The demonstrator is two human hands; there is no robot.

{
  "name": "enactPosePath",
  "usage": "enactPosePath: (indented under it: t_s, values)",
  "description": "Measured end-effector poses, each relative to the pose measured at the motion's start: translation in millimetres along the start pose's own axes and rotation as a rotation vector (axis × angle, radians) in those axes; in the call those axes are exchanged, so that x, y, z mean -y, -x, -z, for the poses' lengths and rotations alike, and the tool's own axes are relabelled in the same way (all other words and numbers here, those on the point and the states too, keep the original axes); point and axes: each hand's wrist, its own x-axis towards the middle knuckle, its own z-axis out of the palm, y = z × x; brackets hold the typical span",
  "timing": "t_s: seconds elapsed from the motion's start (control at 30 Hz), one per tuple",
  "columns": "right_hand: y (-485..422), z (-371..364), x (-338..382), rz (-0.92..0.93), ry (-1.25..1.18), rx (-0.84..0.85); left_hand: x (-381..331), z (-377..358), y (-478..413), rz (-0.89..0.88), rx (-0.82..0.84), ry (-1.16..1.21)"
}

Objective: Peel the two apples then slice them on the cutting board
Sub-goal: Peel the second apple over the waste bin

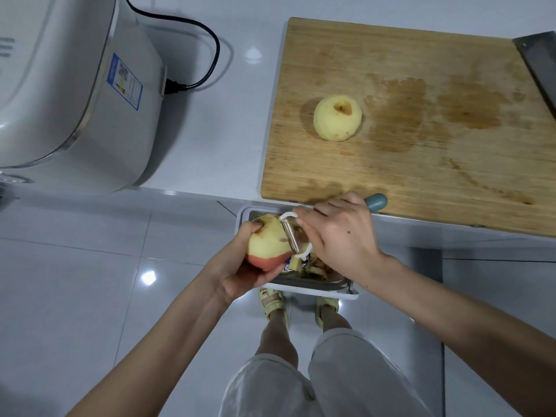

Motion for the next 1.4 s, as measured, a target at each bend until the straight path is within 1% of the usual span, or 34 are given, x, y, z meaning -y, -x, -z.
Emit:
enactPosePath:
  t_s: [0.13, 0.27, 0.33, 0.4, 0.47, 0.53, 0.6, 0.63, 0.7, 0.73, 0.77, 0.8, 0.83, 0.9, 0.93, 1.0, 1.07, 1.17, 1.27, 1.4]
  values:
    - [3.1, -2.4, -6.4, -0.016, -0.078, -0.005, -4.9, 9.2, 4.5, 0.058, 0.07, 0.025]
    - [2.3, -5.0, -5.0, -0.033, -0.133, -0.006, -2.8, 12.8, 7.4, 0.119, 0.091, 0.057]
    - [7.9, -12.3, -8.2, -0.033, -0.106, 0.041, -2.8, 14.7, 11.5, 0.141, 0.149, 0.068]
    - [15.8, -21.0, -8.5, -0.061, -0.111, 0.138, -6.2, 13.0, 15.6, 0.134, 0.241, 0.061]
    - [20.6, -27.0, -6.9, -0.133, -0.132, 0.201, -10.8, 9.4, 16.8, 0.114, 0.294, 0.032]
    - [22.6, -23.8, -4.2, -0.228, -0.177, 0.243, -14.0, 9.0, 17.1, 0.101, 0.302, 0.029]
    - [17.9, -13.7, -3.5, -0.354, -0.25, 0.332, -16.0, 14.7, 15.2, 0.091, 0.29, 0.044]
    - [15.6, -9.3, -5.7, -0.431, -0.321, 0.402, -16.2, 17.8, 14.8, 0.09, 0.279, 0.053]
    - [13.5, 0.4, -8.5, -0.654, -0.597, 0.559, -16.3, 22.6, 13.5, 0.094, 0.263, 0.071]
    - [13.7, 4.5, -9.4, -0.742, -0.736, 0.59, -16.3, 24.5, 11.6, 0.097, 0.251, 0.087]
    - [13.9, 7.1, -8.2, -0.759, -0.81, 0.582, -15.8, 25.2, 10.8, 0.103, 0.239, 0.101]
    - [14.6, 8.6, -5.0, -0.708, -0.811, 0.525, -15.0, 24.6, 10.2, 0.111, 0.228, 0.111]
    - [15.1, 10.2, -1.5, -0.595, -0.74, 0.41, -14.4, 23.4, 10.1, 0.119, 0.216, 0.12]
    - [13.9, 10.7, 4.2, -0.324, -0.525, 0.134, -13.7, 17.9, 10.3, 0.105, 0.181, 0.12]
    - [9.9, 11.9, 7.7, -0.228, -0.413, 0.035, -13.2, 14.7, 10.2, 0.084, 0.161, 0.113]
    - [2.9, 9.5, 13.4, -0.103, -0.224, -0.084, -11.8, 8.9, 8.8, 0.055, 0.142, 0.087]
    - [-0.6, 5.4, 19.6, -0.02, -0.083, -0.13, -10.2, 4.5, 7.1, 0.035, 0.128, 0.027]
    - [-2.4, 1.5, 19.8, 0.031, -0.025, -0.166, -8.1, 2.1, 4.7, 0.023, 0.104, -0.042]
    - [-1.1, 1.0, 17.8, 0.042, -0.063, -0.157, -7.2, 3.3, 3.7, 0.023, 0.106, -0.081]
    - [1.1, 0.2, 14.4, 0.002, -0.193, -0.117, -5.2, 2.5, 4.8, 0.049, 0.119, -0.131]
